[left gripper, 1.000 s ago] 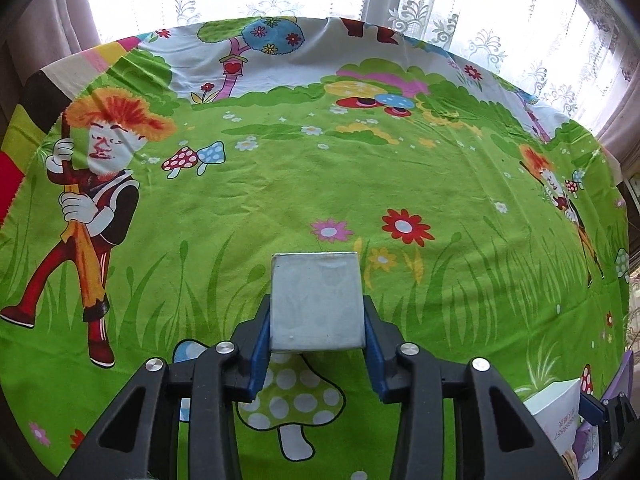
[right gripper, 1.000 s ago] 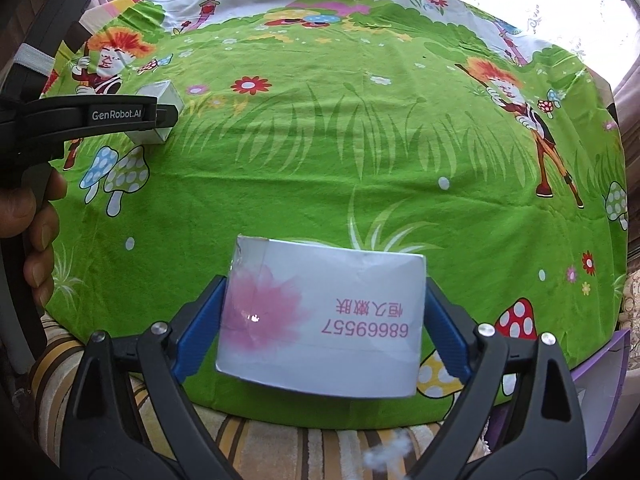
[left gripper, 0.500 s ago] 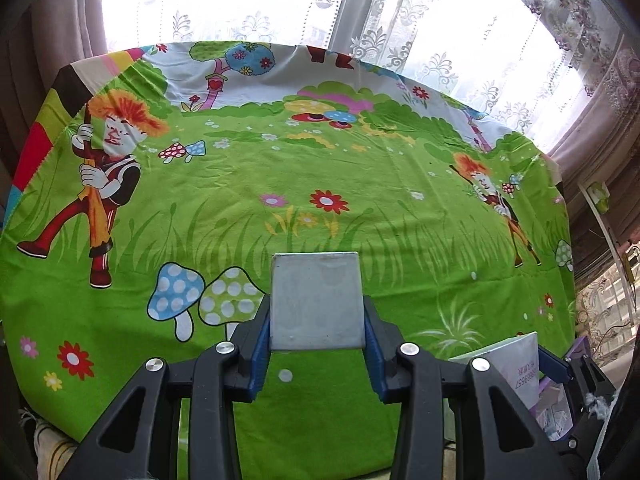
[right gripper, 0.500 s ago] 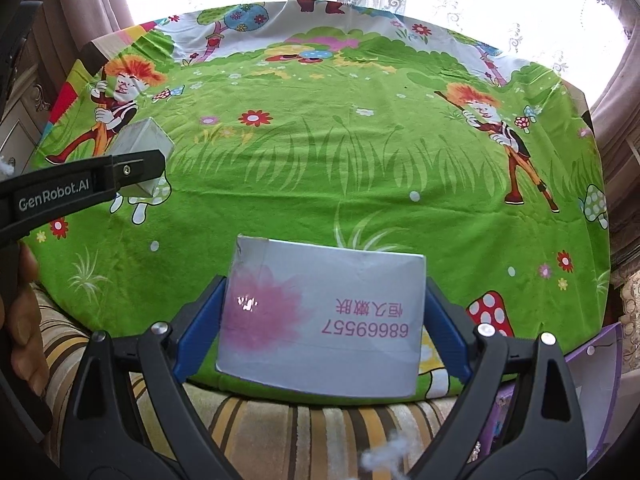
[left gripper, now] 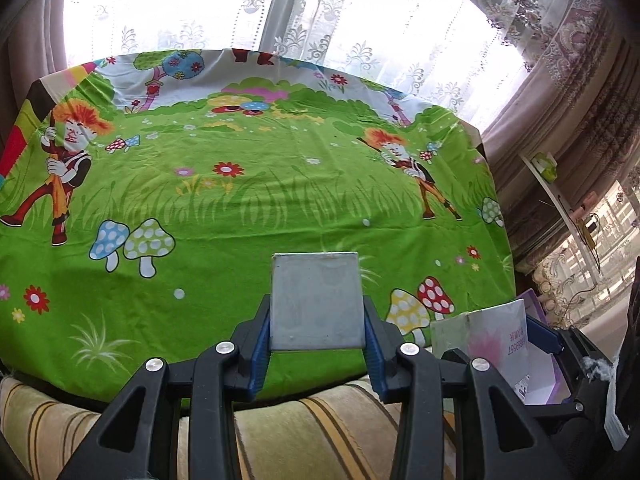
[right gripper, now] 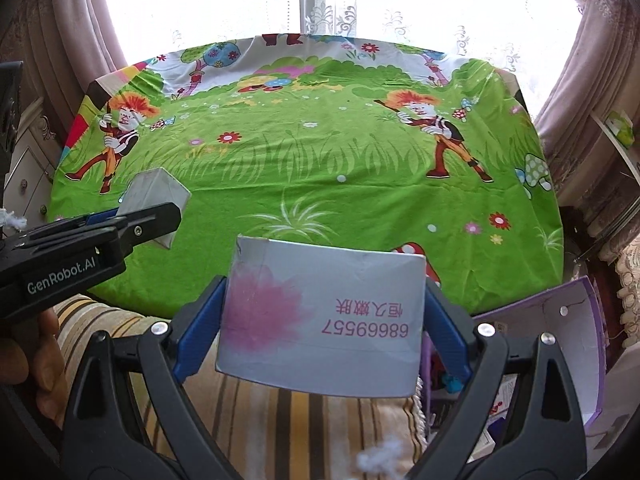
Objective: Organize rigid objects
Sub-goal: 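Carry the white cube and pink-printed box over the purple box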
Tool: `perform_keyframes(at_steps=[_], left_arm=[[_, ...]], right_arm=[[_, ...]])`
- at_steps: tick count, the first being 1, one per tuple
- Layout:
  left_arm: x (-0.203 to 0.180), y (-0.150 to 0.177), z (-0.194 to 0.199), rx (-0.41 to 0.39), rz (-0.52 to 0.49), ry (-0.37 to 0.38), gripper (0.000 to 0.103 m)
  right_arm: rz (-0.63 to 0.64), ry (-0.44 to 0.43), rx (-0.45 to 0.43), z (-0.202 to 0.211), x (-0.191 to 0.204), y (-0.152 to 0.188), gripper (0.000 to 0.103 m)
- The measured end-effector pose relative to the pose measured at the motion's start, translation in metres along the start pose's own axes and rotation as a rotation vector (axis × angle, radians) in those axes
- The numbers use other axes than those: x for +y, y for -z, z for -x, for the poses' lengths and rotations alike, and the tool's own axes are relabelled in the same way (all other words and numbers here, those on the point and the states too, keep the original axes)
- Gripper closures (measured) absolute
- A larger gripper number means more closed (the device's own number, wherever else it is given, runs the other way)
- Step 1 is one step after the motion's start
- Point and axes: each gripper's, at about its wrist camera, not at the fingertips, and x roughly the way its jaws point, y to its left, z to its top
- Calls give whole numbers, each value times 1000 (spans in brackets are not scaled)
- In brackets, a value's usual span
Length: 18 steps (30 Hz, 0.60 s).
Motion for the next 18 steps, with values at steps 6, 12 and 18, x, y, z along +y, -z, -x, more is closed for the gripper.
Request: perform_keyframes(at_steps=[6,12,18], left_arm=[[-49,22,10,15,-76,64,62],[-102,42,14,40,-172,128,62],[-158,54,0,76,-278,169,62]], right_arm=[[-52,54,-16,37,-49,30,10],[-133,132,-31,69,-109,58,10],[-230,207,-32,82,-166,81,10]])
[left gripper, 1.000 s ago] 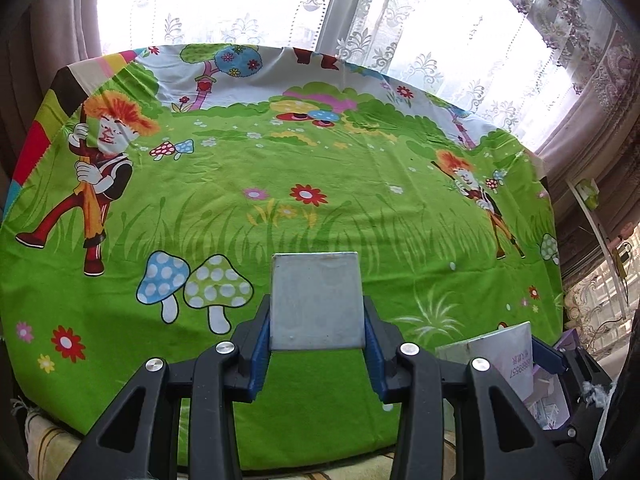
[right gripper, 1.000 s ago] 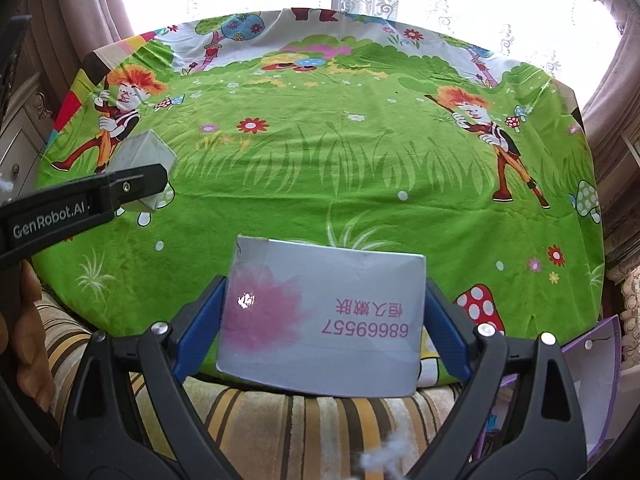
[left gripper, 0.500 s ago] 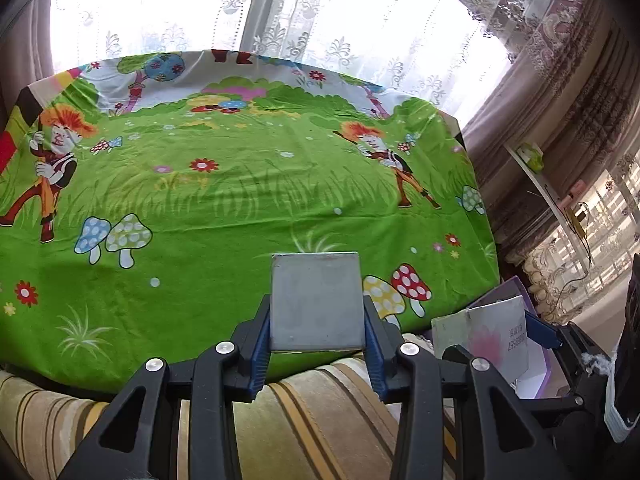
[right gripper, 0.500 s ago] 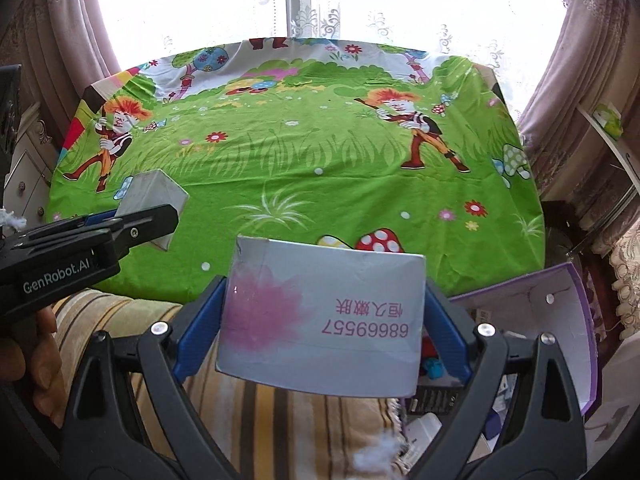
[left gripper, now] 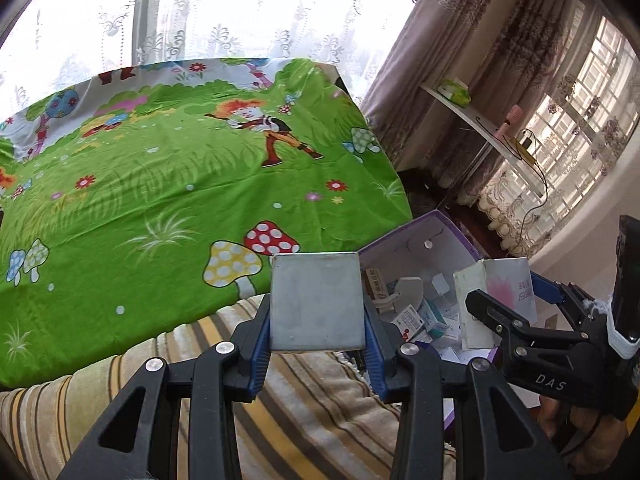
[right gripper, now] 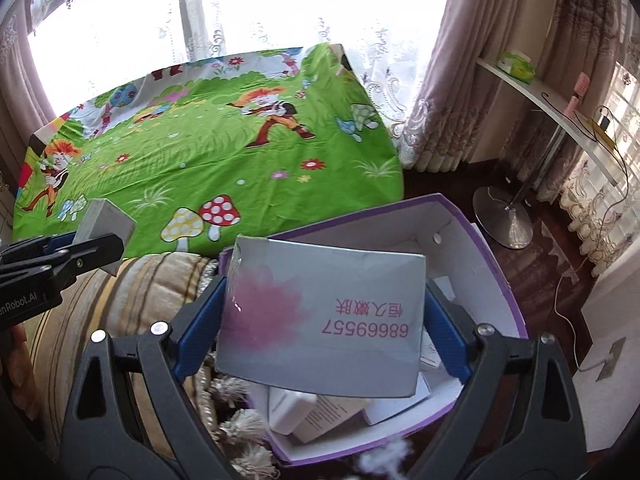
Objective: Organize rigid objects
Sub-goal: 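Carry the white cube and pink-printed box over the purple box, then open the left then the right gripper to drop both boxes inside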
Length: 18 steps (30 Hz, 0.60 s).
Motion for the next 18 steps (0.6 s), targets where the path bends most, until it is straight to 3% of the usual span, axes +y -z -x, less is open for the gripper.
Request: perform_keyframes(at_steps=[10,18], left_arm=[[-69,-21,-54,61,-138,31,62],[-94,-31,-81,67,-168,48,61]], right_arm=[[-103,95,12,-17,-68,9,10],[-148,126,8,-29,-96,11,9]])
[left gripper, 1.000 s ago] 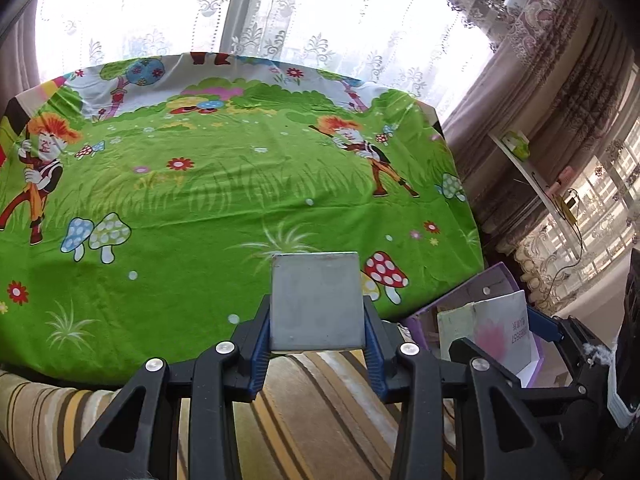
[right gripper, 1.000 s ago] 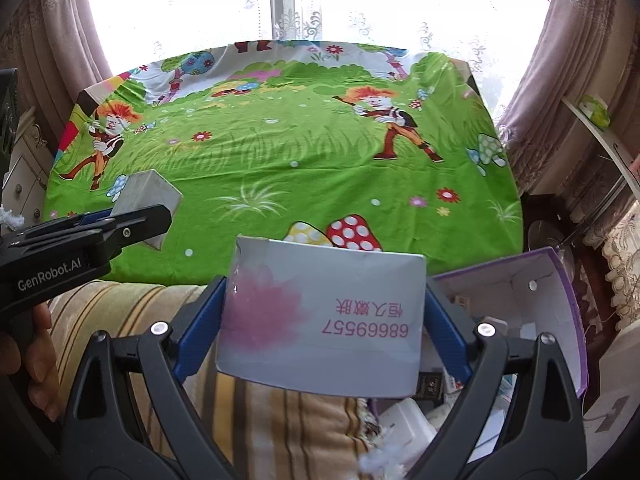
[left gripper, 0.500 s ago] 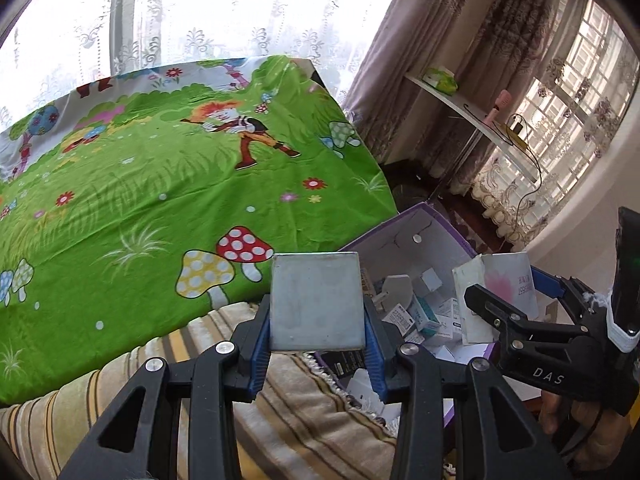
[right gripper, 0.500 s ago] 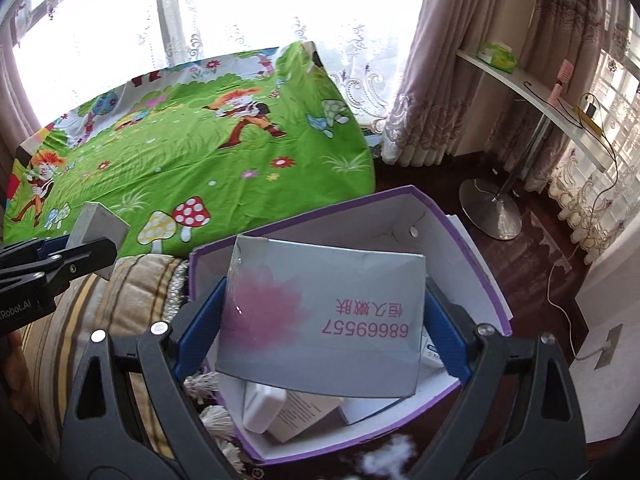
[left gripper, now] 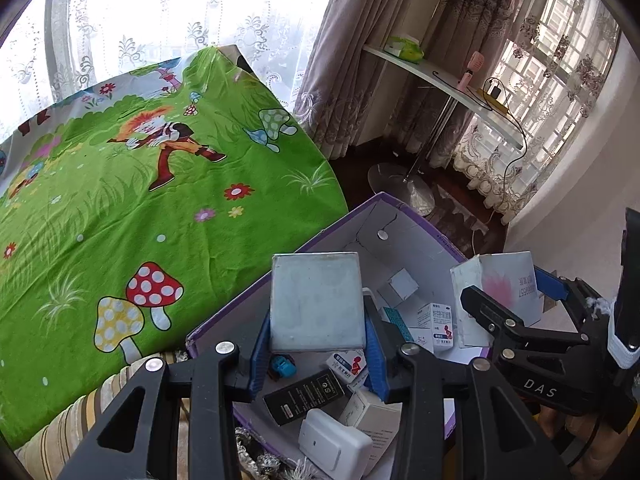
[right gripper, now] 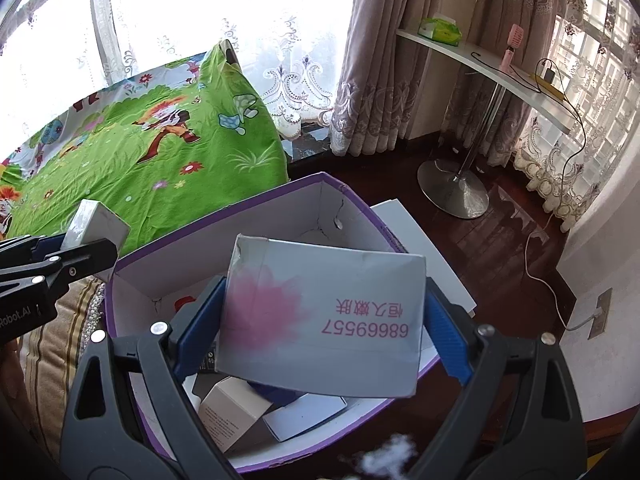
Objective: Organize rigid objects
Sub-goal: 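Open the left then the right gripper to drop both boxes inside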
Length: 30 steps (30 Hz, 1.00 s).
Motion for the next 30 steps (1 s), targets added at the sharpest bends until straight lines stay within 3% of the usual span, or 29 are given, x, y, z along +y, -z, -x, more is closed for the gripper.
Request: perform_keyframes(at_steps=[2,7,14,19,24,27,30], left_arm=[[-3,-3,-6,1,-3,0,59],[-5,-5,-8,-11,3,1,39],[-5,1,1,-15,8,-21,34],[-3,8,14,-24,30,-33,19],[-4,25,28,-10,38,-70,18],[-3,40,36,8,55,4,18],[-4,51,43,5,59,79,9]], right_arm=[[-8,-1,6,-4,-3,0,9],[-17,0,16,-5,-7,1,9],[12,10,20,6,-1,4,7],[21,20,10,16,2,4,1],[26,15,-8,34,7,10,1],[57,17,-11,45,13,20,1],[50,17,-7,55,12,29,1]])
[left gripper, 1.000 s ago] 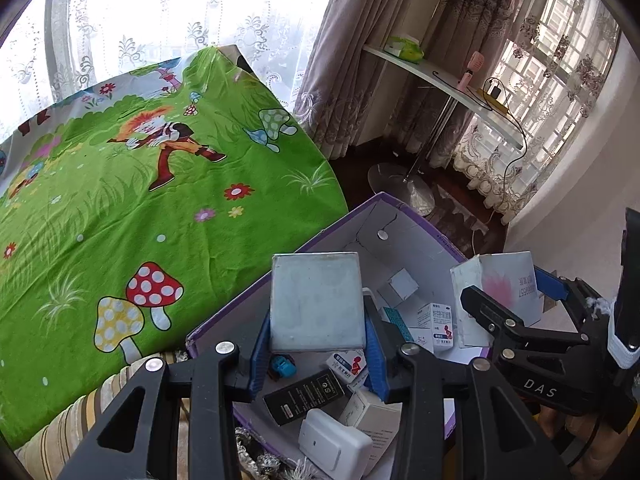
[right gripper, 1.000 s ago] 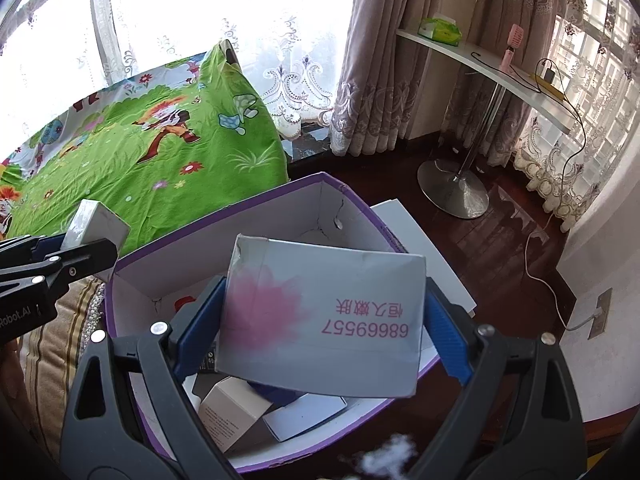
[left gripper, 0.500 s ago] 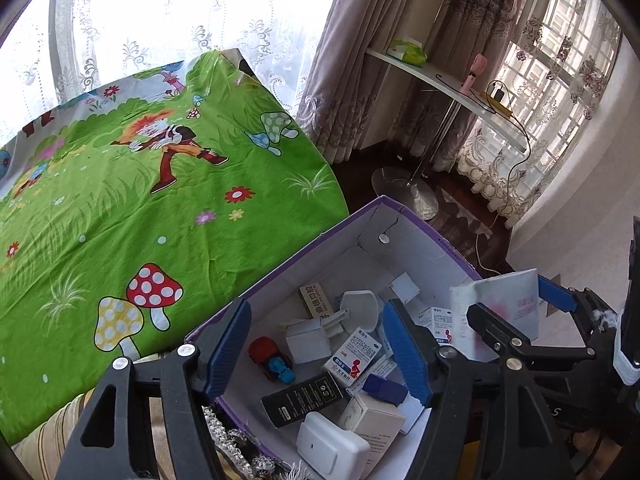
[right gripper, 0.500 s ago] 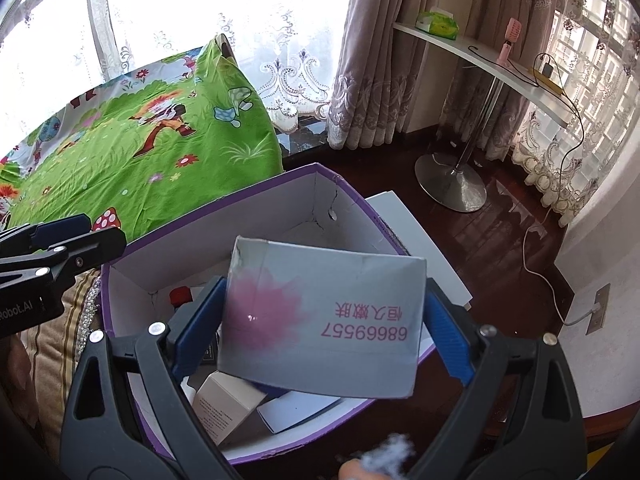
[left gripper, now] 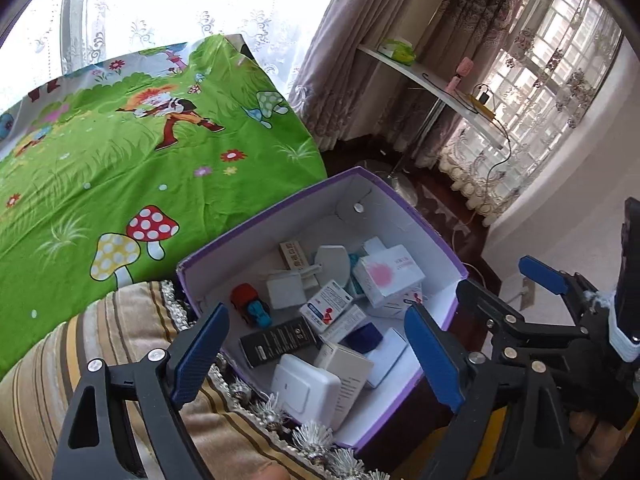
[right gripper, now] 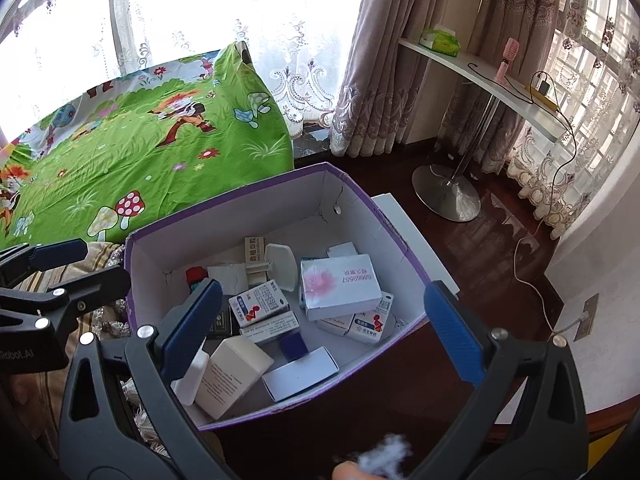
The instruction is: Organize rigid objects
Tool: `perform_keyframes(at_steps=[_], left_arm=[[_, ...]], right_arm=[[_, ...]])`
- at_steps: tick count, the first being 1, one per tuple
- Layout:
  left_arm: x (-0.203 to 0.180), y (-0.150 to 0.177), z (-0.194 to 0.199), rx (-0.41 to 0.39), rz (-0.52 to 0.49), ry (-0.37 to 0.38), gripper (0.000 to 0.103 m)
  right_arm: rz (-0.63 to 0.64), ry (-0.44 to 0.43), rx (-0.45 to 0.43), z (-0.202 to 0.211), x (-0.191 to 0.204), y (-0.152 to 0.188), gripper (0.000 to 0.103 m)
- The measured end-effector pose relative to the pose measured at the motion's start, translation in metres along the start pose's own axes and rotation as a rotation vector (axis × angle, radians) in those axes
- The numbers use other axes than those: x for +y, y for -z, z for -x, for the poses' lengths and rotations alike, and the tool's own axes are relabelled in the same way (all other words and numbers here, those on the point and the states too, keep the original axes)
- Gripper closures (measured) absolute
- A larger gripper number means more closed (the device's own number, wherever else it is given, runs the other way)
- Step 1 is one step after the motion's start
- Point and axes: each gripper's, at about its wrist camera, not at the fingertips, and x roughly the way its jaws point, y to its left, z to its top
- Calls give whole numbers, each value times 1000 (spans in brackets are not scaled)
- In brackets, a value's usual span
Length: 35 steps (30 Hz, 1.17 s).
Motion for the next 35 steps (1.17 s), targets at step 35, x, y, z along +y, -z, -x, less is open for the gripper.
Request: perform_keyframes(at_steps=[35], left_arm=[[-18,16,-2,-3,-109,-44,0]], right_arm=[[-25,11,20,6,0,15,1]])
